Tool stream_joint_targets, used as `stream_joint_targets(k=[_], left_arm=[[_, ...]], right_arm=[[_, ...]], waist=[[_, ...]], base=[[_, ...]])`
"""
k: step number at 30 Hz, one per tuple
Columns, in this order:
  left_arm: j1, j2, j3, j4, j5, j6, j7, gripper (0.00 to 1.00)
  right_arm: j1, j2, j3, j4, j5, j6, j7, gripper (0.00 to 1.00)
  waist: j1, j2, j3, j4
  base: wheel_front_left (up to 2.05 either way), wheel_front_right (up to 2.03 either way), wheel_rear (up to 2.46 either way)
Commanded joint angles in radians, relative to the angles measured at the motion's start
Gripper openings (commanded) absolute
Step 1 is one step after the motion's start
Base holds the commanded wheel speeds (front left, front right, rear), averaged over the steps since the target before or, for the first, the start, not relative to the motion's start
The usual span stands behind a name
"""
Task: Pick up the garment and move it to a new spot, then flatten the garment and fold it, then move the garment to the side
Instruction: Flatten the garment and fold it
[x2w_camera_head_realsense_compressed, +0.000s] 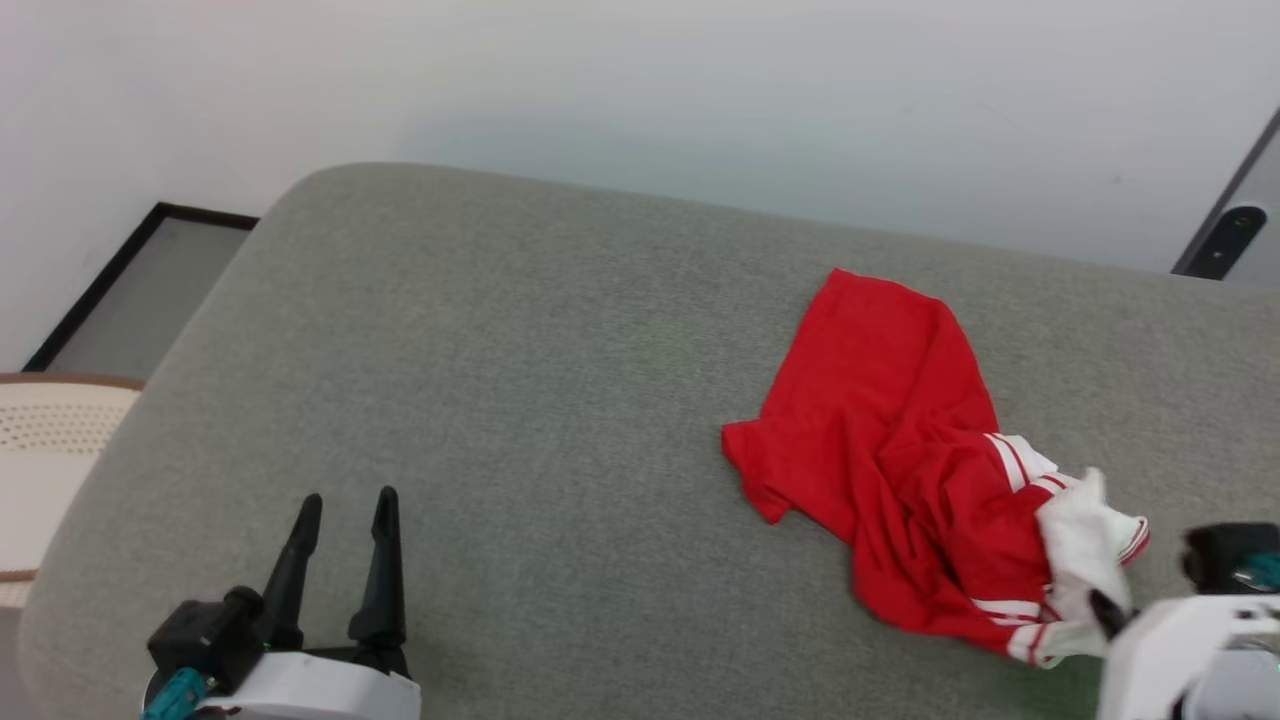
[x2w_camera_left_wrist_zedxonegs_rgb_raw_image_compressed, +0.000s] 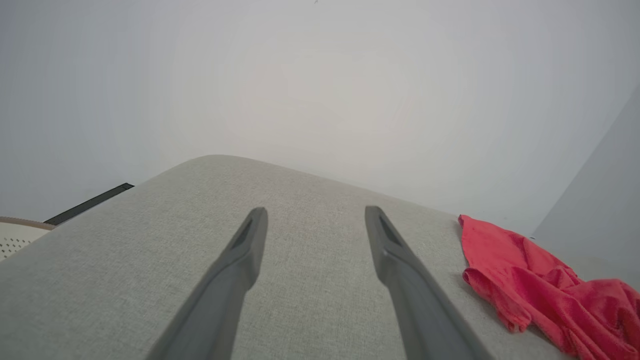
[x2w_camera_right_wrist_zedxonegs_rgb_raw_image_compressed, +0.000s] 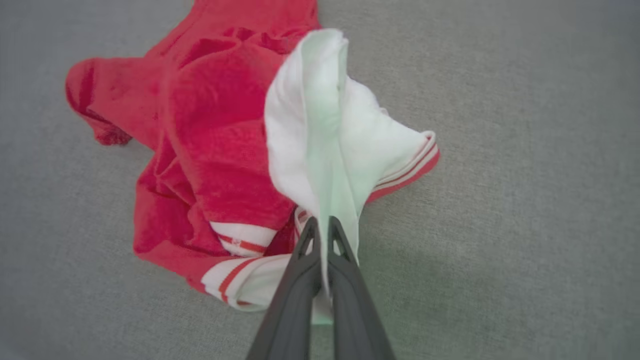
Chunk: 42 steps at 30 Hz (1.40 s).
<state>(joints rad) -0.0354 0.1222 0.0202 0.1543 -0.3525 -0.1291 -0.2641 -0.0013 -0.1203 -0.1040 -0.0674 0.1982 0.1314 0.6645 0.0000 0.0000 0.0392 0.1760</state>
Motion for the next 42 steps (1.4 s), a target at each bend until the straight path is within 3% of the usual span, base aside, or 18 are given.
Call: stream_joint_targets(k=[1, 9, 16, 22, 24, 25, 26, 27, 31, 42], left_arm=[[0.004, -0.004, 0.004, -0.003, -0.005, -0.003, -0.001, 1.0], [-0.02, -0.001, 0.0, -0.002, -0.006, -0.003, -0.001, 1.0], [-0.049, 0.005, -0.023, 0.007, -0.01, -0.003, -0.001, 1.0], [-0.069, 0.01, -0.042, 0.018, -0.015, -0.003, -0.001, 1.0], [-0.071, 0.011, -0.048, 0.023, -0.017, -0.003, -0.001, 1.0], [-0.072, 0.012, -0.05, 0.026, -0.017, -0.003, -0.001, 1.0], [-0.072, 0.012, -0.05, 0.026, -0.017, -0.003, -0.001, 1.0], [-0.072, 0.013, -0.051, 0.029, -0.018, -0.003, -0.001, 1.0], [-0.058, 0.015, -0.044, 0.037, -0.022, -0.003, -0.001, 1.0], [-0.02, 0.029, -0.028, 0.03, -0.021, -0.003, -0.001, 1.0]], right_arm=[[0.02, 0.015, -0.051, -0.021, 0.003, -0.001, -0.008, 0.0], [0.061, 0.069, -0.26, 0.004, 0.019, -0.001, -0.053, 0.0], [0.023, 0.071, -0.309, 0.168, 0.071, -0.001, -0.12, 0.0], [-0.031, 0.071, -0.3, 0.294, 0.04, -0.001, -0.17, 0.0], [-0.046, 0.072, -0.292, 0.316, 0.004, -0.001, -0.181, 0.42], [-0.054, 0.072, -0.288, 0.324, -0.006, -0.001, -0.184, 0.82], [-0.054, 0.072, -0.288, 0.324, -0.006, -0.001, -0.184, 0.82], [-0.064, 0.072, -0.289, 0.331, -0.009, -0.001, -0.181, 1.0], [-0.074, 0.072, -0.277, 0.322, -0.041, -0.001, -0.156, 1.0], [0.005, 0.071, -0.183, 0.095, -0.044, -0.001, -0.128, 1.0]], waist=[[0.0, 0.0, 0.007, -0.018], [0.0, 0.0, 0.034, -0.074], [0.0, 0.0, 0.062, -0.106], [0.0, 0.0, 0.077, -0.11], [0.0, 0.0, 0.079, -0.109], [0.0, 0.0, 0.079, -0.109], [0.0, 0.0, 0.079, -0.109], [0.0, 0.0, 0.078, -0.11], [0.0, 0.0, 0.065, -0.119], [0.0, 0.0, 0.008, -0.189]], base=[[0.0, 0.0, 0.0], [0.0, 0.0, 0.0], [0.0, 0.0, 0.0], [0.0, 0.0, 0.0], [0.0, 0.0, 0.0], [0.0, 0.0, 0.0], [0.0, 0.0, 0.0], [0.0, 0.0, 0.0], [0.0, 0.0, 0.0], [0.0, 0.0, 0.0]])
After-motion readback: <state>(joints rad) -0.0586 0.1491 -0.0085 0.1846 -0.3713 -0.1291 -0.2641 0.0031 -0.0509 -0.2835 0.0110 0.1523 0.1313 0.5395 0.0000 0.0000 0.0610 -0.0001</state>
